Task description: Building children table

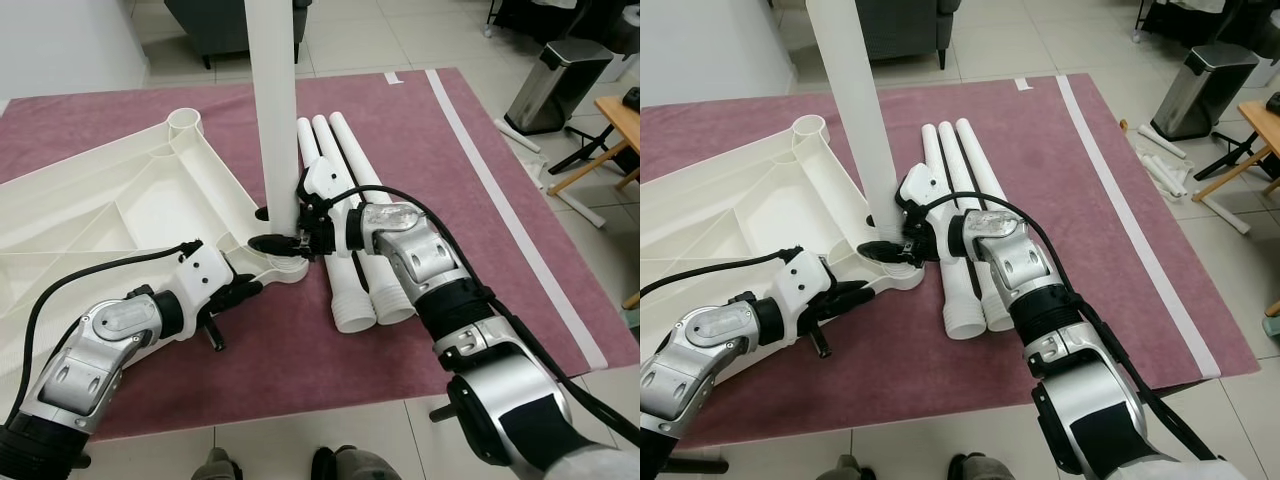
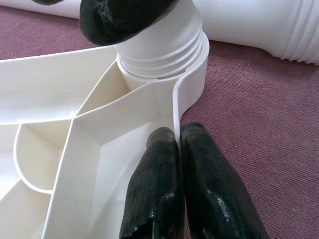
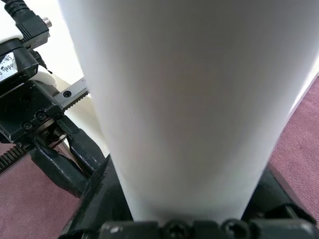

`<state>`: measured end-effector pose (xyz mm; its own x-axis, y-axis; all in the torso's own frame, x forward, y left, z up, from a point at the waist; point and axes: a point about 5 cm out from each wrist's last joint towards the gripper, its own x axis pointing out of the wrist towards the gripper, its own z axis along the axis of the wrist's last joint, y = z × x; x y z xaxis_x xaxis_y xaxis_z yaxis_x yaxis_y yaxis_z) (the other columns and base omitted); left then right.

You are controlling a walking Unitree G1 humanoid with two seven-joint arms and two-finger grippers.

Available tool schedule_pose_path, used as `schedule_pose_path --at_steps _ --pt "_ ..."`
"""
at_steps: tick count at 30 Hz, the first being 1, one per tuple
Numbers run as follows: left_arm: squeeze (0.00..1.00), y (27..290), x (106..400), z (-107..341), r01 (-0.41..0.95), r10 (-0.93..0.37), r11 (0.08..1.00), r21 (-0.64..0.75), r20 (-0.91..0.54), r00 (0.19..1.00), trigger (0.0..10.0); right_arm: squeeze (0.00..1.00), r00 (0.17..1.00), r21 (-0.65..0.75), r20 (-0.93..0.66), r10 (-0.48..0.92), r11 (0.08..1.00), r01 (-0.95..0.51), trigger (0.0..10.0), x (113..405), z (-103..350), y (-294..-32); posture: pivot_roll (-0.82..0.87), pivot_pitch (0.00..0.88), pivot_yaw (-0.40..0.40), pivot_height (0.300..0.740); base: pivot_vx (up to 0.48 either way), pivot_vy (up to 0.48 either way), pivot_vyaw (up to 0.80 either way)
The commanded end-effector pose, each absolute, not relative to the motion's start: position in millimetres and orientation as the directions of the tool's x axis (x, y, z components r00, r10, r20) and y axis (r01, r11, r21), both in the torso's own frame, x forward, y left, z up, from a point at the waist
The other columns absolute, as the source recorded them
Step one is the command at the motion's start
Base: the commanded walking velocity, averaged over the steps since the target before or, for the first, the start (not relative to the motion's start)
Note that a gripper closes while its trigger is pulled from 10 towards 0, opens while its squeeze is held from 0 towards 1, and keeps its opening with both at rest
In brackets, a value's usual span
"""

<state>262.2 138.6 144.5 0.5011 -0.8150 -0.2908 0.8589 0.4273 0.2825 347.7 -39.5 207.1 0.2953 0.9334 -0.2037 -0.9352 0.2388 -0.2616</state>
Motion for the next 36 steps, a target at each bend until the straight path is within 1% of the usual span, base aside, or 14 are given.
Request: schedule_pose_path --at_steps 1,36 --pt "0.00 116.8 239.5 125.8 0.965 -0.911 0.214 0.153 -0.325 0.253 10.0 0.00 0.284 -0.303 -0.167 0.944 0.225 -0.926 10.0 341.7 217.0 -26.5 0.12 0.192 -0.013 0.740 0.000 0.000 0.00" --pt "0.00 116.8 239.5 125.8 0.965 -0.911 0.214 0.153 -0.325 0.253 10.0 0.00 0.284 -0.303 -0.167 0.944 0.225 -0.926 10.0 341.7 217.0 -26.5 0.12 0.192 -0.013 0.740 0.000 0.000 0.00"
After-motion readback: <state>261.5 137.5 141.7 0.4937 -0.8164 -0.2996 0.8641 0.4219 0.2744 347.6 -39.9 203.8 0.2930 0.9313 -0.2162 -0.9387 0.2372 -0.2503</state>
